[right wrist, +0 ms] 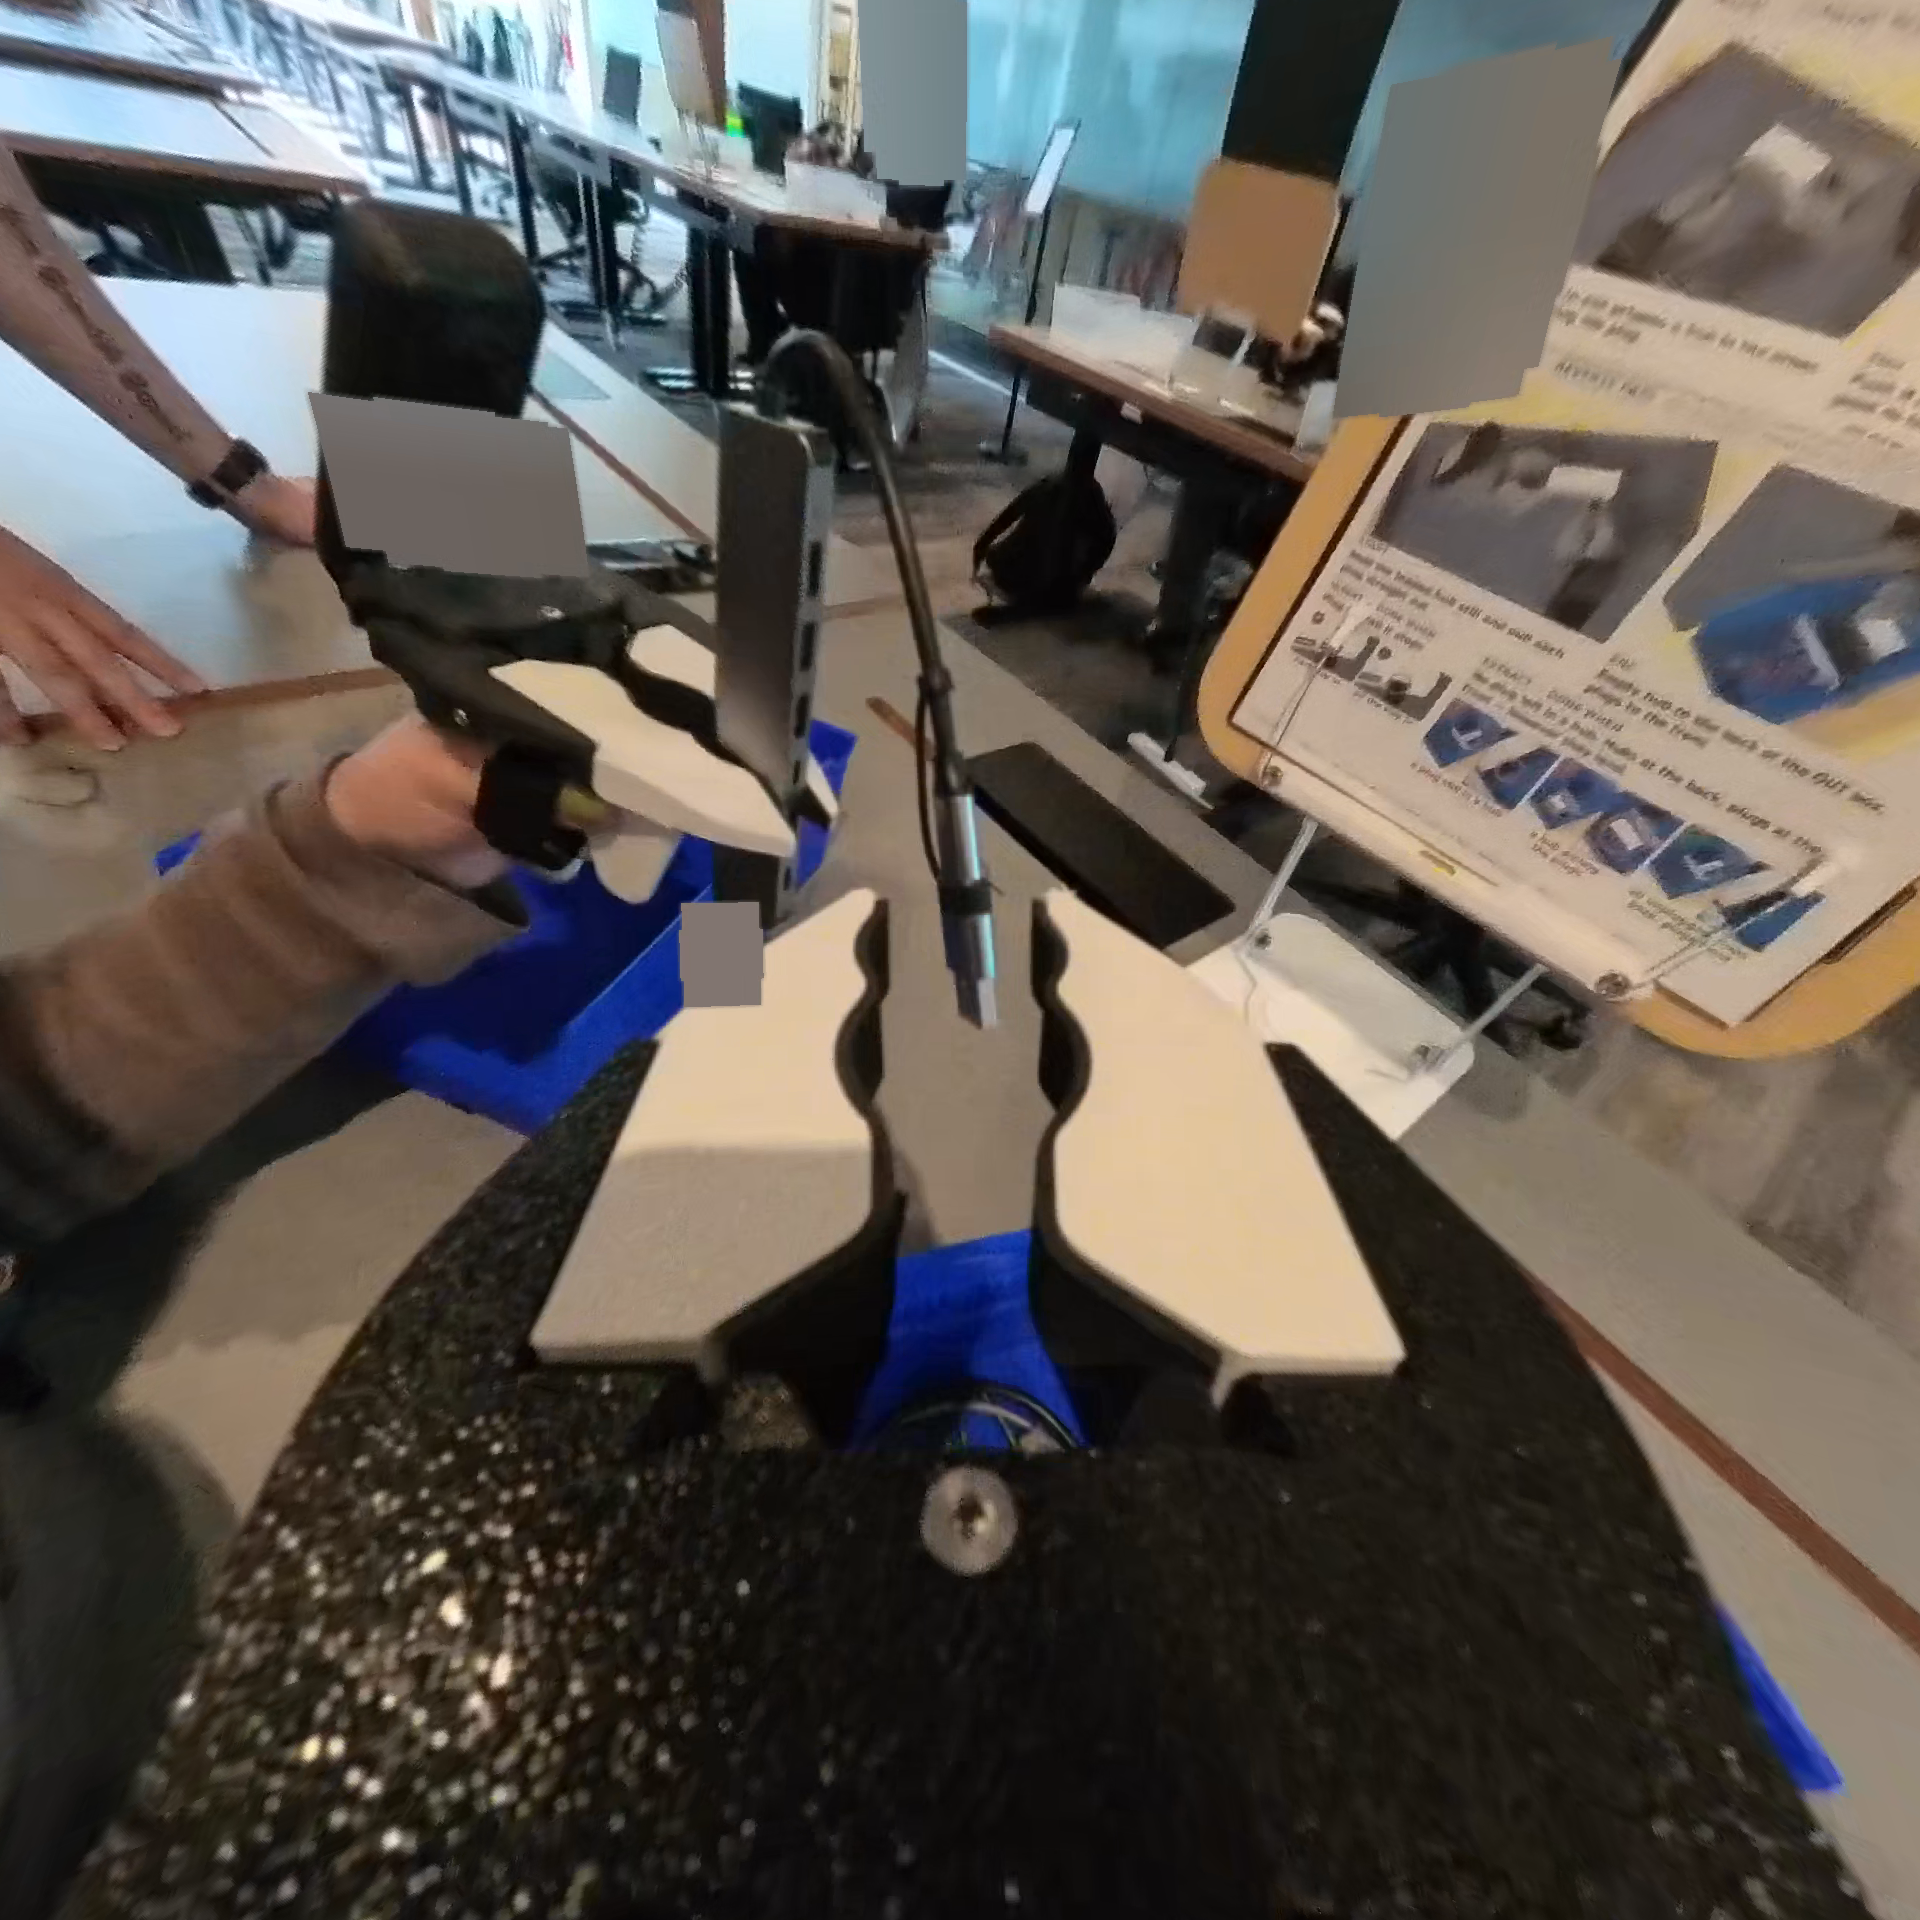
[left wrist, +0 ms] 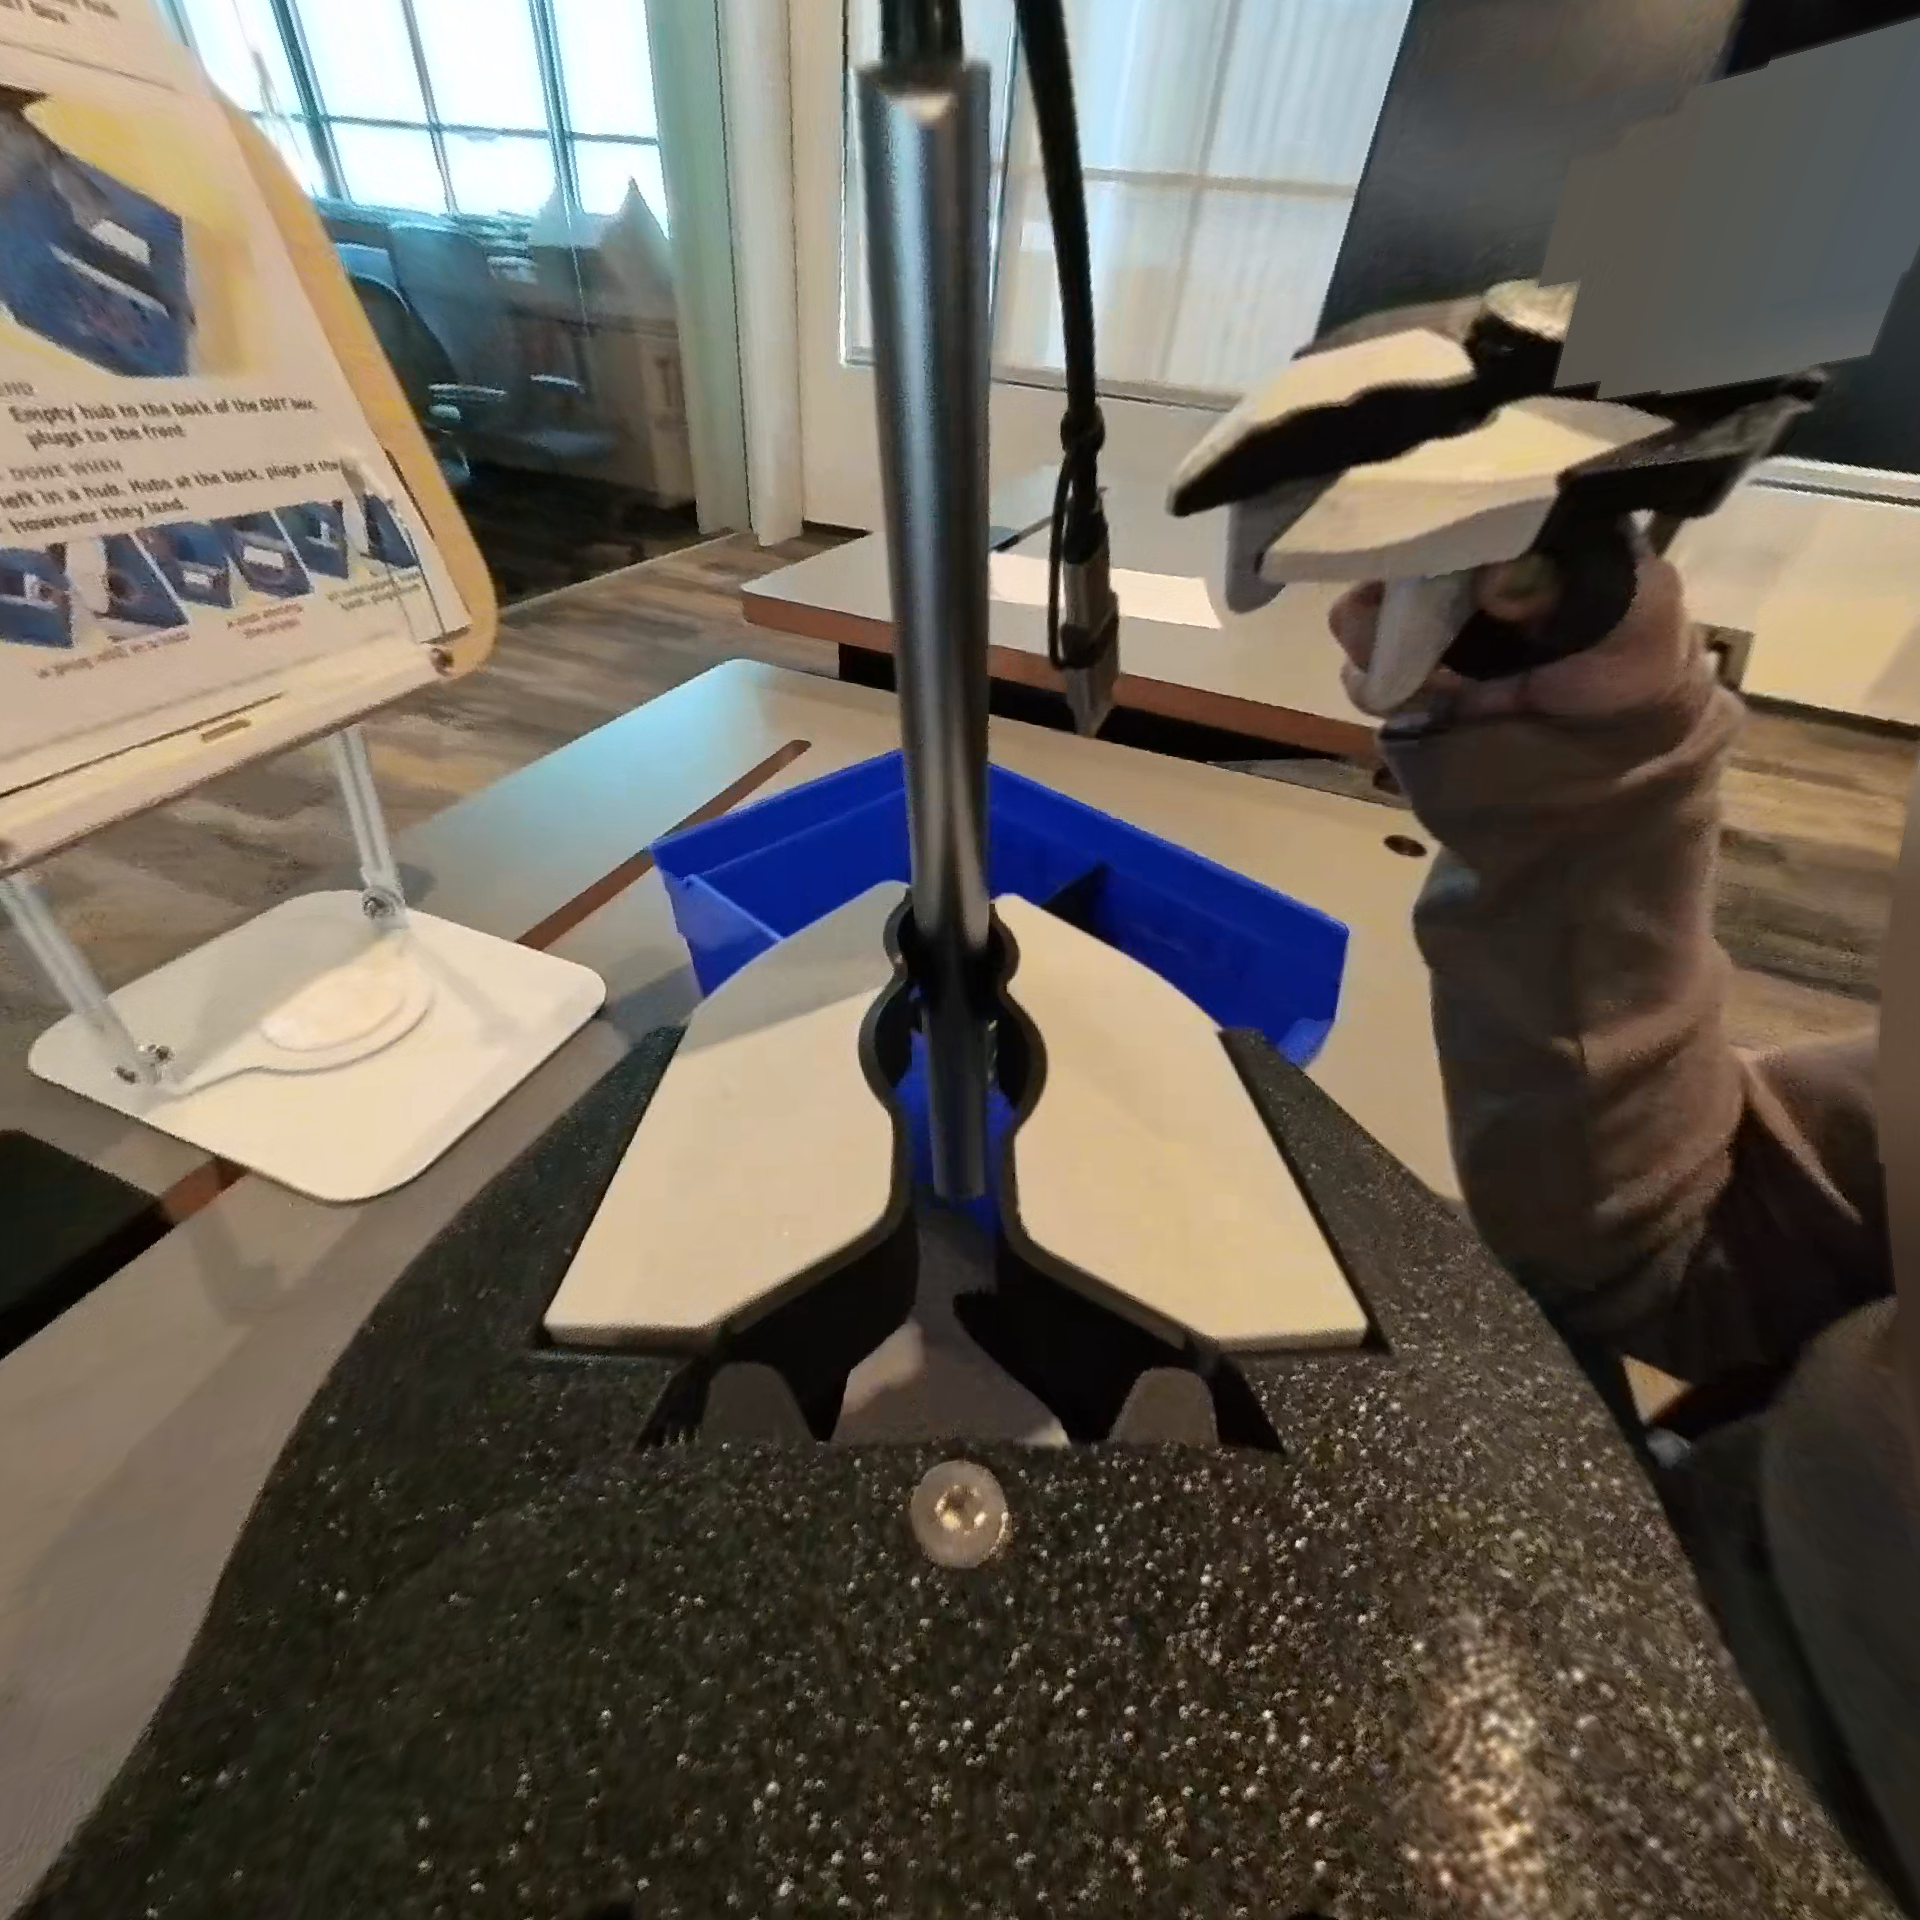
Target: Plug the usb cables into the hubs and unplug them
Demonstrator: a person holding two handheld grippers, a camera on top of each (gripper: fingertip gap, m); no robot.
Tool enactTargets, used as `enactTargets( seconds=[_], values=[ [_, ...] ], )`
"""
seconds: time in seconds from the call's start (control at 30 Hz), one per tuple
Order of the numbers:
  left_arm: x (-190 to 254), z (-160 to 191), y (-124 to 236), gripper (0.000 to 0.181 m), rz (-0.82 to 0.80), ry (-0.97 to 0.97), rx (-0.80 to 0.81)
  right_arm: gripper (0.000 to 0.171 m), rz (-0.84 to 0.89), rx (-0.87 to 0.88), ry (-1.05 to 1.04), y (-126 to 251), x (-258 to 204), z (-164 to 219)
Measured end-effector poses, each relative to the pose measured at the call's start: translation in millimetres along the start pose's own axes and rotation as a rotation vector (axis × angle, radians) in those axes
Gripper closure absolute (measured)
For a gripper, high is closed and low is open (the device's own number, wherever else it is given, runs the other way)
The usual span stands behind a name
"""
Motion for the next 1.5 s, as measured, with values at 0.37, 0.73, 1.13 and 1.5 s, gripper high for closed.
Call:
enactTargets(
  seconds=[0.37,0.73,1.13,1.5],
  values=[
    [16,-25,126,0.171,-0.387,-0.015,-0.06,0.16,-0.33,0.139,0.021,-73,-46,-14],
    [69,-14,235,0.17,-0.812,-0.083,-0.127,0.104,-0.493,-0.64,-0.475,-191,-80,106],
    [80,10,271,0.17,-0.794,-0.086,-0.2,0.106,-0.647,-0.631,-0.433,-200,-166,128],
    [83,18,276,0.17,-0.644,-0.04,-0.1,0.119,-0.584,-0.204,-0.299,-170,-98,14]
  ],
)
Point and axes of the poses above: each gripper's, where its closed fingertips meet, y back along the fingers, z out of its underside, x = y × z across the jaws, the point moved 8 cm from there along y, back along the fingers, and after that the axes turned 9 degrees about -y, right-handed, at the moved point
